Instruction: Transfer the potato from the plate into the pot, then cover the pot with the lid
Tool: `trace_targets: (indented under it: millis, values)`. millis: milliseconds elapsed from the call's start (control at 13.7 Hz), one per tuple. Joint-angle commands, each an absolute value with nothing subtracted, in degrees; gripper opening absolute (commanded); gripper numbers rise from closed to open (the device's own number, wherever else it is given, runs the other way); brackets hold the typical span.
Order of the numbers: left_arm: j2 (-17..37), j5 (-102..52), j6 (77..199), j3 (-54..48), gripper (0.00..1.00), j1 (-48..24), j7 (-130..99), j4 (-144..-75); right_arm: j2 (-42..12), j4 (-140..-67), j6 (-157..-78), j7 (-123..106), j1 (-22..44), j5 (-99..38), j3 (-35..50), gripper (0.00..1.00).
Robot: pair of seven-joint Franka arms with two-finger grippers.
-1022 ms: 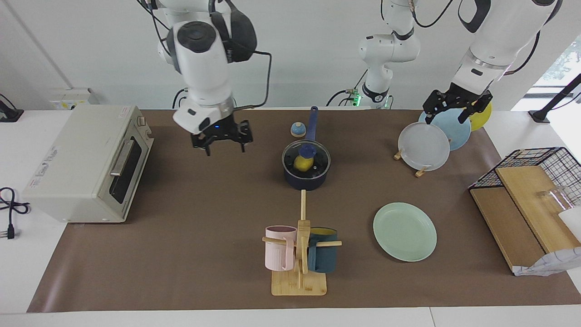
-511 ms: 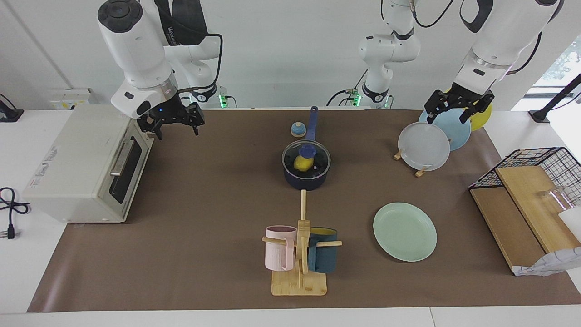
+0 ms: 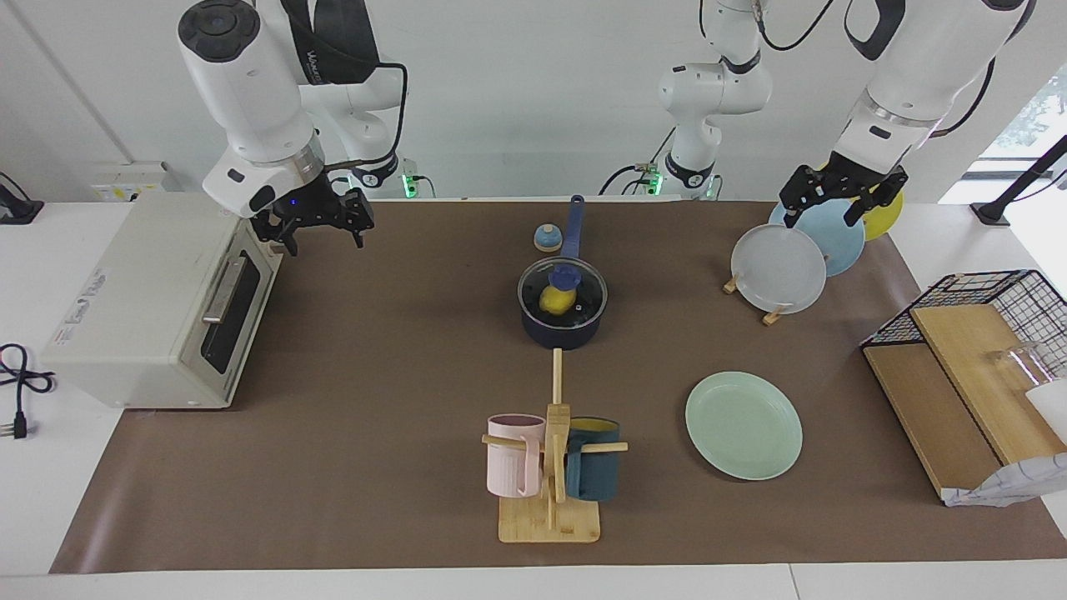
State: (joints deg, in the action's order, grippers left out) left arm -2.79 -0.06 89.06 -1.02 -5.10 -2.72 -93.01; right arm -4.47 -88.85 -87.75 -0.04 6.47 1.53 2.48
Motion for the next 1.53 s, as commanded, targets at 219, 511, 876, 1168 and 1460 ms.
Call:
trace_targets:
  millis: [219,511,876,1168,1460]
  values:
    - [-4.2,-0.7,89.6,-0.4,1.00,-5.5,-2.6,-94.5,-3.1,-90.7,-88.6,-0.2,4.0,1.8,3.4,1.00]
    - [-4.2,-0.7,89.6,-0.4,1.00,-5.5,-2.6,-94.6,-3.1,-90.7,-88.6,-0.2,4.0,1.7,3.4,1.00]
    - [-4.2,-0.7,89.6,-0.4,1.00,-5.5,-2.6,-94.5,-2.3,-90.7,-88.5,-0.2,4.0,1.7,3.4,1.00]
    - [-4.2,-0.7,89.5,-0.4,1.00,-5.5,-2.6,-94.5,-1.3,-90.5,-85.1,-0.4,4.3,1.8,3.5,1.00]
    - [-4.2,-0.7,89.6,-0.4,1.00,-5.5,-2.6,-94.4,-1.1,-90.4,-83.8,-0.4,2.9,1.8,3.3,1.00]
